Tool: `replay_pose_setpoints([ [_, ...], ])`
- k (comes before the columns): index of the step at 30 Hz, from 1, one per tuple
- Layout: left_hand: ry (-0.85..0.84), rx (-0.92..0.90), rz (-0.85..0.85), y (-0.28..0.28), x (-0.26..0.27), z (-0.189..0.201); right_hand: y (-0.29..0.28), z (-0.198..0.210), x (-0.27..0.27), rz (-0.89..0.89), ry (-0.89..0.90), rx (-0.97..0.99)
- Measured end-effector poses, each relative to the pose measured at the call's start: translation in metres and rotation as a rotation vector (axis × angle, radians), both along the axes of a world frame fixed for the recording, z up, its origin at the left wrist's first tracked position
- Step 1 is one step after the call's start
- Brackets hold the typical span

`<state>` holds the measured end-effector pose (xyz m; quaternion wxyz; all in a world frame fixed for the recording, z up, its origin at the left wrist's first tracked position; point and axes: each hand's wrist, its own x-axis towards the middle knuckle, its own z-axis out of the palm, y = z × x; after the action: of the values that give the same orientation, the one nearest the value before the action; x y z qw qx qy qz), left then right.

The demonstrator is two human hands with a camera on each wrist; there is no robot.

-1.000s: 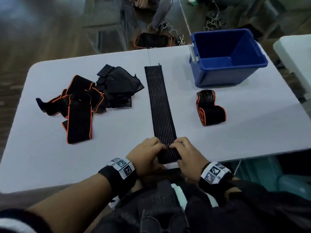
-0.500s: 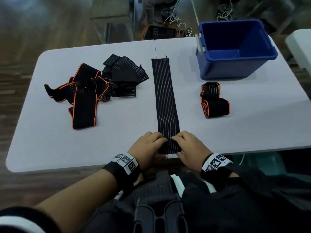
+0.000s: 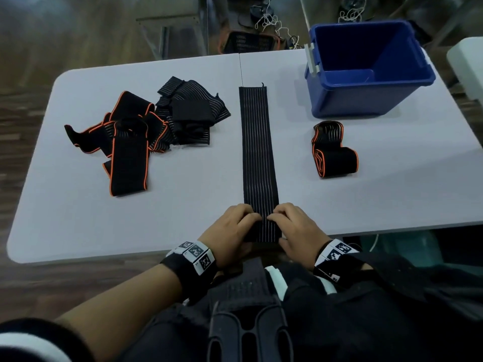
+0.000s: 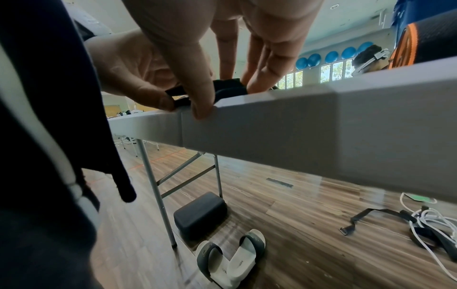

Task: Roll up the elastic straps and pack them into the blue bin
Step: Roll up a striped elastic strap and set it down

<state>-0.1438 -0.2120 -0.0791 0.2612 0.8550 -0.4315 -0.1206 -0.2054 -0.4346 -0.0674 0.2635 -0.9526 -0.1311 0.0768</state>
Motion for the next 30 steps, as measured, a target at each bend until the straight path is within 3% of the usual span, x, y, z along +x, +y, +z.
replay_pose_setpoints([
  [6,-0.051,-0.039,0.004,-0.003,0.002,0.002,-0.008,0.001,0.003,0.024,-0.031,0.065],
  [13,0.082,-0.012,0.116,-0.01,0.021,0.015,-0.004,0.006,0.012,-0.09,0.01,0.128],
  [20,0.291,0.08,0.457,-0.022,0.035,0.026,0.004,0.021,0.039,-0.282,0.265,0.105],
  [30,0.219,0.12,0.425,-0.027,0.04,0.029,0.01,0.021,0.047,-0.418,0.212,0.105],
])
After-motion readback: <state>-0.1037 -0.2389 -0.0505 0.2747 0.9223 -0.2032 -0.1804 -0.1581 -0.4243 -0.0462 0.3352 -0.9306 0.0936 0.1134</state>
